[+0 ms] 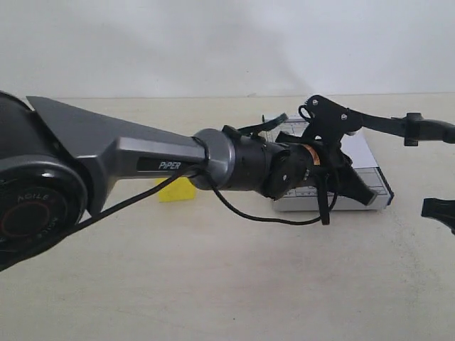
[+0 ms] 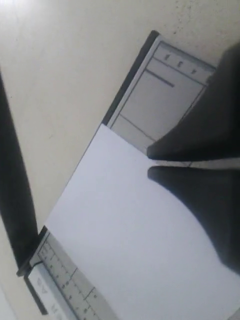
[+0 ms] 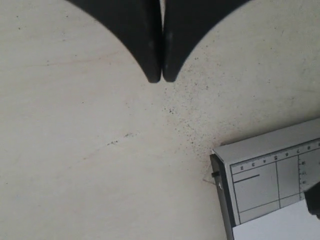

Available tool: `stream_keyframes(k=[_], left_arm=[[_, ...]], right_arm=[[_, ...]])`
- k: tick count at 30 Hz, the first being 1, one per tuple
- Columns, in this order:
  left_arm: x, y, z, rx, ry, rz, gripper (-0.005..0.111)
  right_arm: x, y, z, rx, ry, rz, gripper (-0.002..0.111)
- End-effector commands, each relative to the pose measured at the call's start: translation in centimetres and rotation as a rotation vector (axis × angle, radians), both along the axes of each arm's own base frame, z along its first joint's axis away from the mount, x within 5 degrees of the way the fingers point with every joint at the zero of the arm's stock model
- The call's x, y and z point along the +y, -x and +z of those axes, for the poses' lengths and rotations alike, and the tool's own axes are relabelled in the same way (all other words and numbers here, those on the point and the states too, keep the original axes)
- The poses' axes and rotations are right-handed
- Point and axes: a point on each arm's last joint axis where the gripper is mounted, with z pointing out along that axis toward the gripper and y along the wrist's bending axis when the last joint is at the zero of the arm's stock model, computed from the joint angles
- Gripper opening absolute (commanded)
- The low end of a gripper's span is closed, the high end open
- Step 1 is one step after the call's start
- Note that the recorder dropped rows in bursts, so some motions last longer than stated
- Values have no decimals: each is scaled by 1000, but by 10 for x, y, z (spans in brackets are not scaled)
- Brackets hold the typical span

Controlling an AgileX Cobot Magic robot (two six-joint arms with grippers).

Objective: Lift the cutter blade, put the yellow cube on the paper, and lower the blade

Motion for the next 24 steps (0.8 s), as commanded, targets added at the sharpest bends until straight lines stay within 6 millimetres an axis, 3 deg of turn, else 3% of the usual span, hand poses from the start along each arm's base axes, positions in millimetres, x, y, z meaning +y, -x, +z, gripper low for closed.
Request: stream_keyframes(k=[1, 4, 7, 10, 16, 24], left_arm=[[14, -23, 10, 10, 104, 112, 5], [26, -35, 12, 164, 295, 321, 5], [29, -40, 17, 150, 399, 419, 5], [28, -39, 14, 143, 341, 381, 5], [26, -34, -13, 136, 177, 290, 5], [21, -31, -40, 219, 101, 236, 5]], right_arm=[[-1, 0, 0, 10, 4, 1, 0], [-1, 0, 0, 7, 5, 2, 0], [-1, 0, 0, 5, 4, 2, 0], [-1, 0, 0, 5, 4, 2, 0], [-1, 0, 0, 5, 4, 2, 0], [-1, 0, 0, 6, 5, 2, 0]])
